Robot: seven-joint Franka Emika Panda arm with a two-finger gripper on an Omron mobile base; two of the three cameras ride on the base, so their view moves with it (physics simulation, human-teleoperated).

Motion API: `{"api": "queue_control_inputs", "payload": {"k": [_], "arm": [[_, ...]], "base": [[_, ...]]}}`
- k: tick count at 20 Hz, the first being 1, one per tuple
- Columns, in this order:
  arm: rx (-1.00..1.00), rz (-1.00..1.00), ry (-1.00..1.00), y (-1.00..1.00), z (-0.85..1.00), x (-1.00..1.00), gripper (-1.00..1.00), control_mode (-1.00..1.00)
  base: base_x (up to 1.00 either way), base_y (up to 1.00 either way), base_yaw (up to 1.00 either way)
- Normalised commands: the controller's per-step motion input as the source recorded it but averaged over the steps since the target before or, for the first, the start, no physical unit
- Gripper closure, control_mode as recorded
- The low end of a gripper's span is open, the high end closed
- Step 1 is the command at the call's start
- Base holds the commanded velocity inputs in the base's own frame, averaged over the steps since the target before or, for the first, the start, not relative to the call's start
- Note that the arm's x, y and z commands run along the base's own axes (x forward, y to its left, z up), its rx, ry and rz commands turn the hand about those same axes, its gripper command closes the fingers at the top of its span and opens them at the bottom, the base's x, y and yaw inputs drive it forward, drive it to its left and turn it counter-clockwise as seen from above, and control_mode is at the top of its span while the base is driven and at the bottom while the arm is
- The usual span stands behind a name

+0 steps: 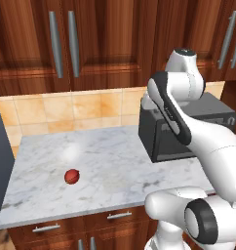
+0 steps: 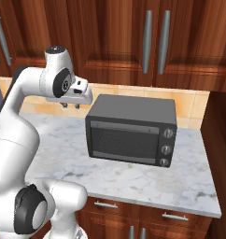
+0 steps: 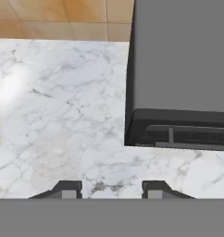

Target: Place the onion in the correct fridge rack based on whether it is a fruit or vegetable. Finally, close the fridge door.

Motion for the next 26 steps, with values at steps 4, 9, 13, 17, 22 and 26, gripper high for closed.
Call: {"api": "queue_control_inputs", "payload": {"k": [4,9,13,17,22,26], "arm": [[0.03,0.00,-0.02,0.41,-0.11,-0.21,-1.00,-1.00],[0.03,0.00,0.01,0.96,-0.58,-0.30,-1.00,-1.00],[0.12,-0.01,0.00,1.00,-0.75,-0.09,-1.00,-1.00],[0.17,-0.03,0.00,1.00,-0.64,0.00,-1.00,-1.00],[0.06,-0.03,0.03,1.00,-0.45,0.12,-1.00,-1.00],[0.09,-0.09,0.07,1.00,-0.45,0.31,-1.00,-1.00]], "base": [[0.00,0.00,0.00],[0.00,0.00,0.00],[0.00,0.00,0.00],[0.00,0.00,0.00],[0.00,0.00,0.00],[0.00,0.00,0.00]]}}
